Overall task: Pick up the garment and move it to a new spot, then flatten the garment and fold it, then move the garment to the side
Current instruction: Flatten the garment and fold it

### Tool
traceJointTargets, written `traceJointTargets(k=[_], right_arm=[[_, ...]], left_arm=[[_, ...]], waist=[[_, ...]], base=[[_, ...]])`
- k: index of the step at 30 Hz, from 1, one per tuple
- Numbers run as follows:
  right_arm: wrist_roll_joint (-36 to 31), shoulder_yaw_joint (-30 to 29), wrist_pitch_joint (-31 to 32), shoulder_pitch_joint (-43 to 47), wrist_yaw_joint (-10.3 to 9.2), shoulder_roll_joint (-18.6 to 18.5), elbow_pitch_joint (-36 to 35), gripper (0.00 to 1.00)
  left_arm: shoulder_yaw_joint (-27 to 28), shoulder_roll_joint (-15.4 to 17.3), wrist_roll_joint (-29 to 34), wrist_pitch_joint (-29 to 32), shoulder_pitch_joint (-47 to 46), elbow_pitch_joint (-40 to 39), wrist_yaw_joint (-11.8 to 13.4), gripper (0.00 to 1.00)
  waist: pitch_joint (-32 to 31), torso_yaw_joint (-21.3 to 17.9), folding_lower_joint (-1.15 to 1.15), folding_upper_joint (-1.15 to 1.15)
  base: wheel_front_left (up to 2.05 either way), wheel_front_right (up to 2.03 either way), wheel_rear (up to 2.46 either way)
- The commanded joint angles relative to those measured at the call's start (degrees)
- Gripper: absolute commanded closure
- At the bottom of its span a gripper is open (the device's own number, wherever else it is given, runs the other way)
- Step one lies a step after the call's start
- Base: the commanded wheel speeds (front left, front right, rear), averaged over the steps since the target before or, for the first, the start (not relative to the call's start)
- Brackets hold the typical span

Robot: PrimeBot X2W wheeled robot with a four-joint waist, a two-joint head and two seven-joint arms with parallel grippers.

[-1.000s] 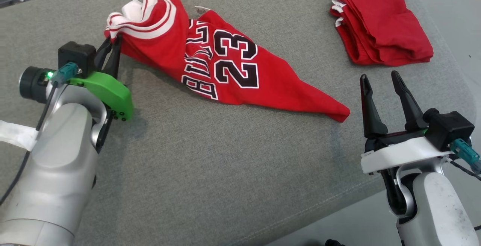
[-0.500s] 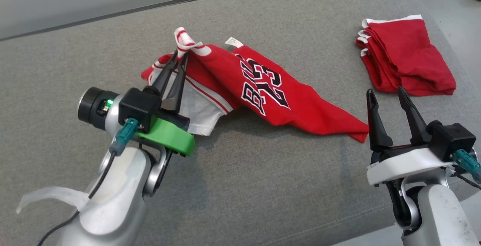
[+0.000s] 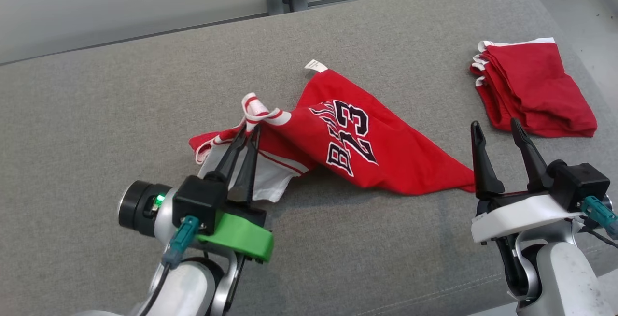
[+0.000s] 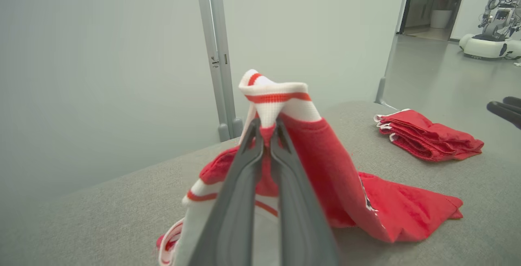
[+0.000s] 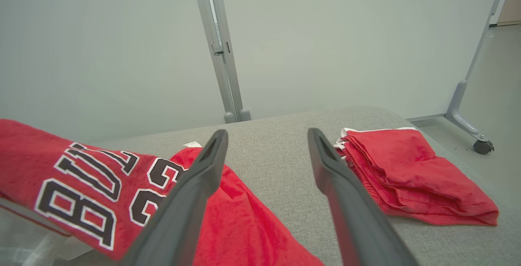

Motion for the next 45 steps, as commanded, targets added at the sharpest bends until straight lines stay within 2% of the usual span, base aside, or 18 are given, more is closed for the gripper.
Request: traceJointTargets(k=[1, 7, 11, 21, 26, 33, 38, 39, 40, 41, 42, 45], right_arm=[[0.2, 0.1, 0.2, 0.5, -0.05, -0.1, -0.2, 0.00], [0.3, 1.5, 0.3, -1.0, -0.05, -0.1, 0.3, 0.00], [0.1, 2.3, 0.2, -1.9, -0.05, -0.1, 0.7, 0.00], [0.8, 4.2, -1.3, -5.3, -0.05, -0.1, 1.9, 0.00], [1.1, 4.5, -2.7, -6.9, -0.05, -0.1, 3.0, 0.00], [1.1, 3.5, -4.0, -7.9, -0.05, -0.1, 4.2, 0.00], [0.5, 2.5, -4.2, -7.9, -0.05, -0.2, 5.3, 0.00], [0.4, 2.2, -4.2, -7.8, -0.05, -0.1, 5.6, 0.00], [0.3, 2.0, -4.2, -7.7, -0.05, -0.1, 5.9, 0.00], [0.3, 1.7, -4.2, -7.5, -0.05, -0.1, 6.1, 0.00], [0.1, 1.3, -4.2, -7.3, -0.05, -0.2, 6.4, 0.00], [-0.2, 0.2, -4.2, -6.6, -0.05, -0.2, 6.8, 0.00]], left_arm=[[0.7, 0.6, -0.5, 0.2, 1.3, 0.7, 0.7, 1.00], [4.7, 1.2, -4.3, -1.0, 0.8, 8.8, 0.7, 1.00], [6.7, 0.9, -6.5, -3.3, -2.5, 16.7, -0.8, 1.00], [8.5, 0.4, -7.2, -8.6, -15.9, 37.2, -5.0, 1.00], [10.6, 1.2, -8.3, -10.6, -20.9, 46.6, -5.3, 1.00], [13.2, 2.4, -10.0, -12.5, -24.3, 55.4, -6.1, 1.00], [14.3, 0.6, -11.7, -13.2, -25.6, 57.3, -9.1, 0.99], [14.5, 0.4, -11.9, -13.3, -25.8, 57.5, -9.7, 0.69], [14.4, 0.5, -11.7, -13.4, -25.9, 57.4, -10.2, 0.47], [14.7, 0.3, -11.9, -13.5, -26.0, 57.1, -10.8, 0.04], [15.2, 0.1, -12.2, -13.5, -26.0, 56.5, -11.2, 0.00], [16.3, 0.1, -12.4, -13.4, -25.3, 54.7, -11.9, 0.00]], waist=[[0.6, -0.6, 0.00, 0.01], [2.2, -2.3, 0.00, 0.01], [3.8, -3.5, 0.00, 0.01], [8.6, -6.5, 0.00, 0.01], [10.3, -7.4, 0.00, 0.01], [11.1, -7.6, 0.00, 0.01], [11.1, -7.2, 0.00, 0.01], [11.0, -7.1, 0.00, 0.01], [10.9, -7.1, 0.00, 0.01], [10.8, -7.0, 0.00, 0.01], [10.7, -7.0, 0.00, 0.01], [10.3, -6.8, 0.00, 0.01]], base=[[0.00, 0.00, 0.00], [0.00, 0.00, 0.00], [0.00, 0.00, 0.00], [0.00, 0.00, 0.00], [0.00, 0.00, 0.00], [0.00, 0.00, 0.00], [0.00, 0.00, 0.00], [0.00, 0.00, 0.00], [0.00, 0.00, 0.00], [0.00, 0.00, 0.00], [0.00, 0.00, 0.00], [0.00, 0.00, 0.00]])
